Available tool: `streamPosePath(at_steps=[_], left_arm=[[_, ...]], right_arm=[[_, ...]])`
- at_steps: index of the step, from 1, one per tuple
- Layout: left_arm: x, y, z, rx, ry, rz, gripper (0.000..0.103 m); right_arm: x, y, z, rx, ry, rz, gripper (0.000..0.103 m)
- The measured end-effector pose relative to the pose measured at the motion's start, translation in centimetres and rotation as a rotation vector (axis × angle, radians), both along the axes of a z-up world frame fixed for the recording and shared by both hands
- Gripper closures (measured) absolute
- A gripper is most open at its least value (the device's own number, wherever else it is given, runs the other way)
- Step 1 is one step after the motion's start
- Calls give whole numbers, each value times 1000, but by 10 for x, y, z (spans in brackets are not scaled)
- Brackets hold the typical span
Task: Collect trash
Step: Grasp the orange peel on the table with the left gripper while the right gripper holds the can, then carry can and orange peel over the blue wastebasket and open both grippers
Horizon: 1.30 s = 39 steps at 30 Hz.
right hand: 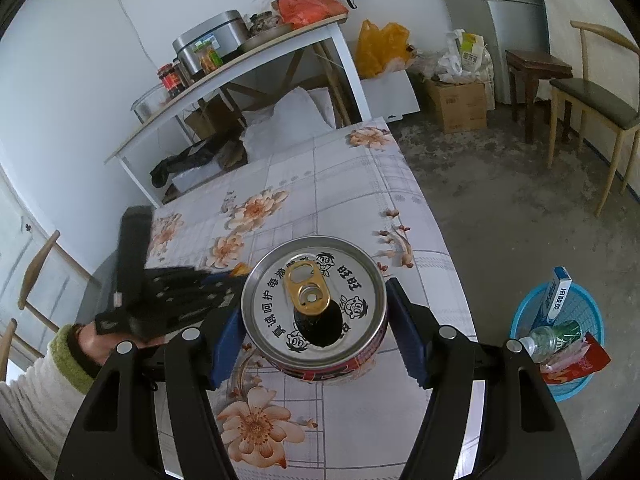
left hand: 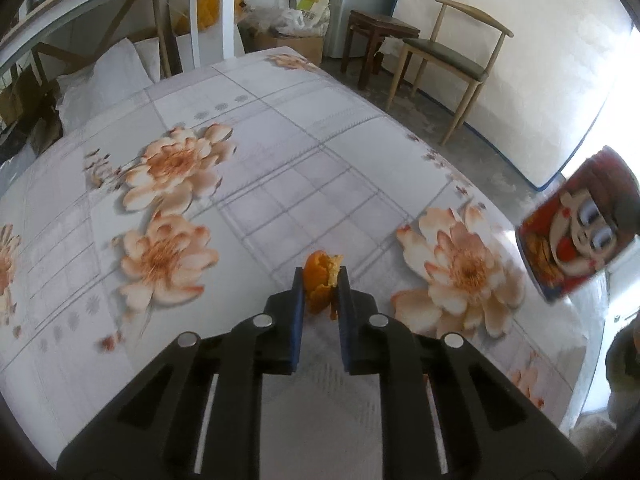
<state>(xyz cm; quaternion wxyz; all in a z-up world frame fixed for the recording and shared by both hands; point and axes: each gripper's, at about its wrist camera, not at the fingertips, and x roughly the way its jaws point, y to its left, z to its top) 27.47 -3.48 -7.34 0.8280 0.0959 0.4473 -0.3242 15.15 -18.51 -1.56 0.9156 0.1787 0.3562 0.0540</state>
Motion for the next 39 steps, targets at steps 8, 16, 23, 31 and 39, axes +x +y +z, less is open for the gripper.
streamPosePath(at_steps=[8,16,23,31,39], left_arm=[[-36,18,30,-30,-17,-8,90],[-62,-32,80,-148,-48,-117,90],[-88,-139,97,-172,-41,-309,90],[-108,-230,67,-94,38,-437,90],[-111,-256,51,-34,65,-448,90]], right_arm=[[-20,-26,12,37,-70,-56,38],[-72,-100,40,14,-168,-288,38],[-146,-184,31,20,-144,-562,38],[-177,-245,-46,146,9,-696,38],[-128,-299,-142,283,117,-743,38]])
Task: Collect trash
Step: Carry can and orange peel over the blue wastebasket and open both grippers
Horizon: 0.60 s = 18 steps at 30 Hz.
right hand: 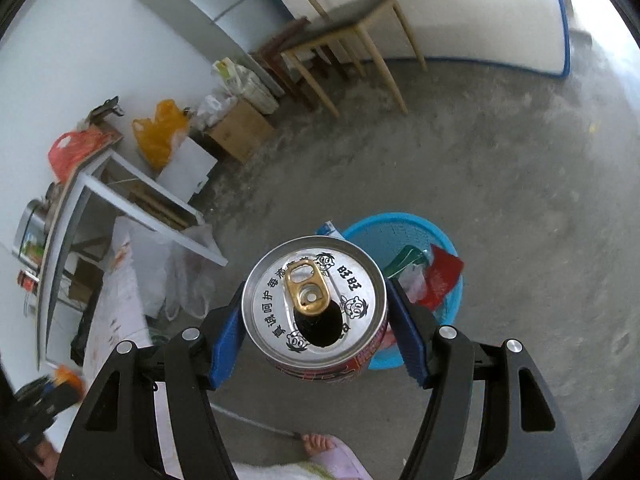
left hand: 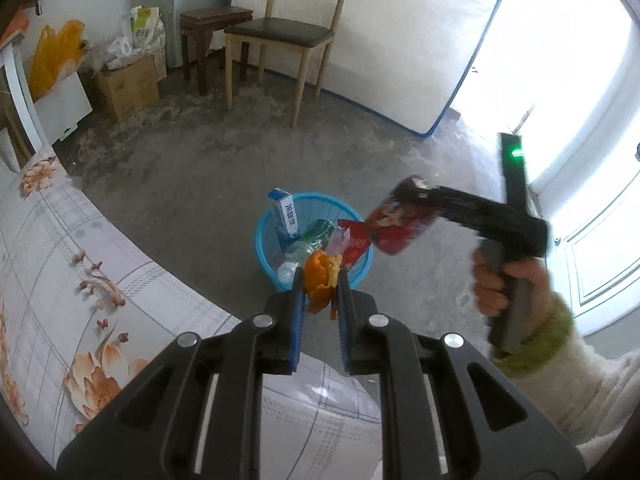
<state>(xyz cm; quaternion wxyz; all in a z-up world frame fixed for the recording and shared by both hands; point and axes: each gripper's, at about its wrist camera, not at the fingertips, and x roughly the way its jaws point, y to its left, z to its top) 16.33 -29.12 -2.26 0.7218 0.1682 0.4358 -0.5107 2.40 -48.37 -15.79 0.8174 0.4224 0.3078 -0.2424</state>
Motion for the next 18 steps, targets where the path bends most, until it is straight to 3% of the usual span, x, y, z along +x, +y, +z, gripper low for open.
streamPosePath(at_steps=[3,6,12,18], left_arm=[[3,0,-3,12,9,16,90],[6,-2,-7,29,16,26,90],[12,-20,-18,70,35,12,89],[15,-68,-39,94,146,-26,89]], right_arm=[[28,-23,-61,73,115,-5,37],[38,-41,-131,201,295,-40,37],[2,-42,-129,175,248,-113,37],[-47,-44,-114,170,219,-160,37]])
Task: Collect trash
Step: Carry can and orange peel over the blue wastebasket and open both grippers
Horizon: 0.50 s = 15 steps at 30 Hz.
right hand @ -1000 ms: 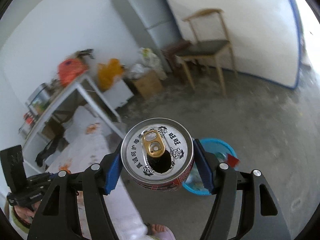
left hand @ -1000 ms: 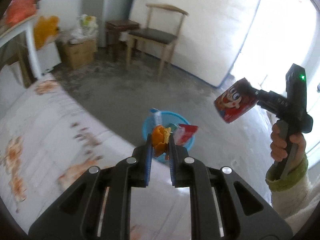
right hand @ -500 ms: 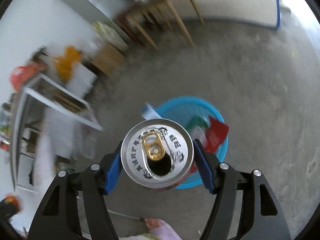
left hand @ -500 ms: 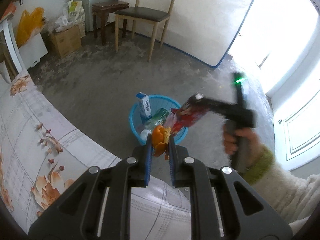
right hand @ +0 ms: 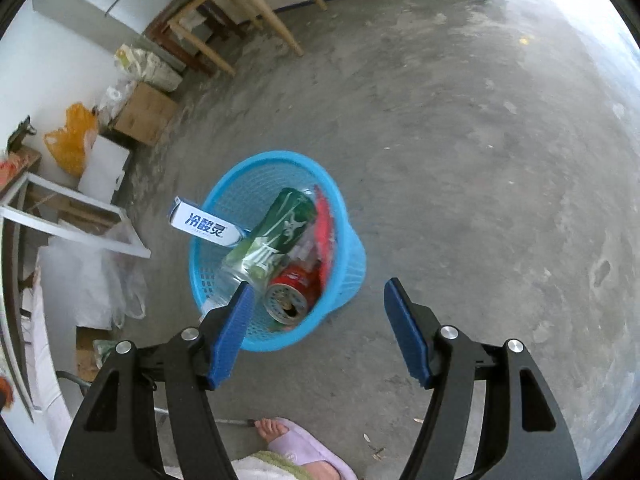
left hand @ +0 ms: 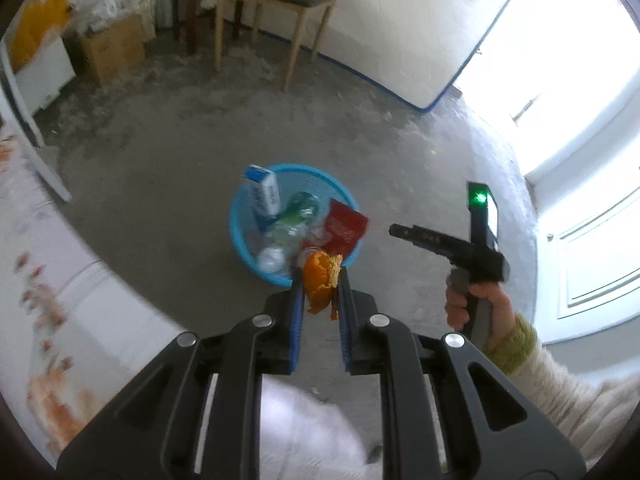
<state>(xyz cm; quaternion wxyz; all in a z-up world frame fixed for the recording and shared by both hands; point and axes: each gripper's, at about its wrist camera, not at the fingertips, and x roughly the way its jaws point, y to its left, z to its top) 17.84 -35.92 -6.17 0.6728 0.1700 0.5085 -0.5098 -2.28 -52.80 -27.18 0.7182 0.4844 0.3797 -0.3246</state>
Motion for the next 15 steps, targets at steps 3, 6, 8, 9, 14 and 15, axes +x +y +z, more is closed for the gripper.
streamPosePath(at_steps=[3,6,8,9,14,15], left_arm=[[-4,-35,-11,1,35,-19,89],[-6,-74,-23,-16,36,-3,49],[-6,-84,-29,-26,23,53,37],[-6,-87,-31,-34,37,65,37],[-10,-59,-15,-60,66,113,32],[-11,-51,-8,-64,46,113,31]], right_arm=[[-29,2,9,3,-2,-20,37],[-44,10,13,12,5,-22,37],[-54,13,14,24,8,-27,37],[-58,15,16,28,3,-30,37],[-67,28,34,-4,-25,-3,37],[-66,31,39,-16,-29,9,37]])
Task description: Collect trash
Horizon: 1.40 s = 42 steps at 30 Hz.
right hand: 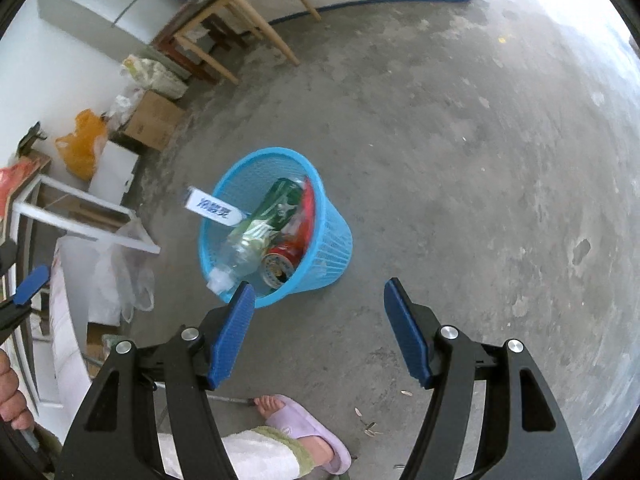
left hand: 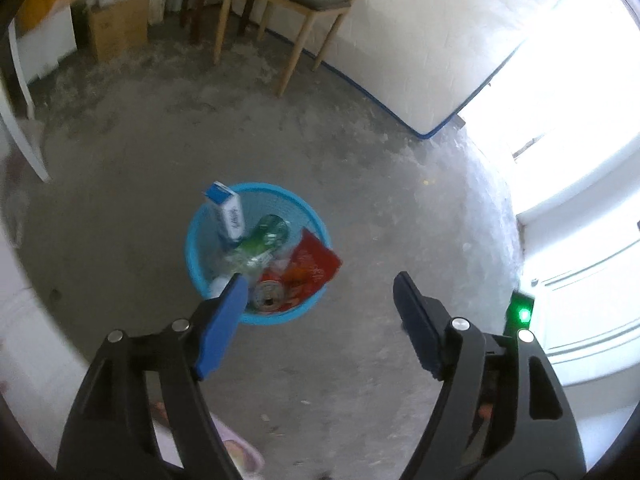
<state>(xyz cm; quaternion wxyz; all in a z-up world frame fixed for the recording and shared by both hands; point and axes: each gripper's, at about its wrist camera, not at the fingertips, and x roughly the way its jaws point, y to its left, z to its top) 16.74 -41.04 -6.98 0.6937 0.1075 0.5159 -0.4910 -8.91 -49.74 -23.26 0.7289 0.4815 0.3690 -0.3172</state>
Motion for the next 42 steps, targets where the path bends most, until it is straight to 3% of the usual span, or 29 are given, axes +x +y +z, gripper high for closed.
streamPosePath(at_steps=[6,9,12,15,18,22,31,36,42], left_arm=[[-15,93,60,-93,-143,89,21],[-28,137,79,-115,-201,153,19],[-42,186,93,-111,-258,300,11],[-57,235,94,-121,-300,464,10],[-72,272,88,-114,-295,578,10],[-96,306,79,-52,-350,637,9],[-134,341,77,133,-581,826,9],[-137,351,86,134,-542,919,9],[-137,356,67,163,-427,954,9]], right_arm=[[19,34,60,-151,-57,144,37],[32,66,98,-266,-87,253,29],[42,103,131,-388,-98,356,21],[50,152,163,-532,-111,464,12],[54,193,182,-615,-125,542,6],[57,241,195,-651,-145,641,6],[57,290,214,-765,-95,664,6],[49,283,223,-772,-108,606,6],[49,277,215,-768,-12,572,6]])
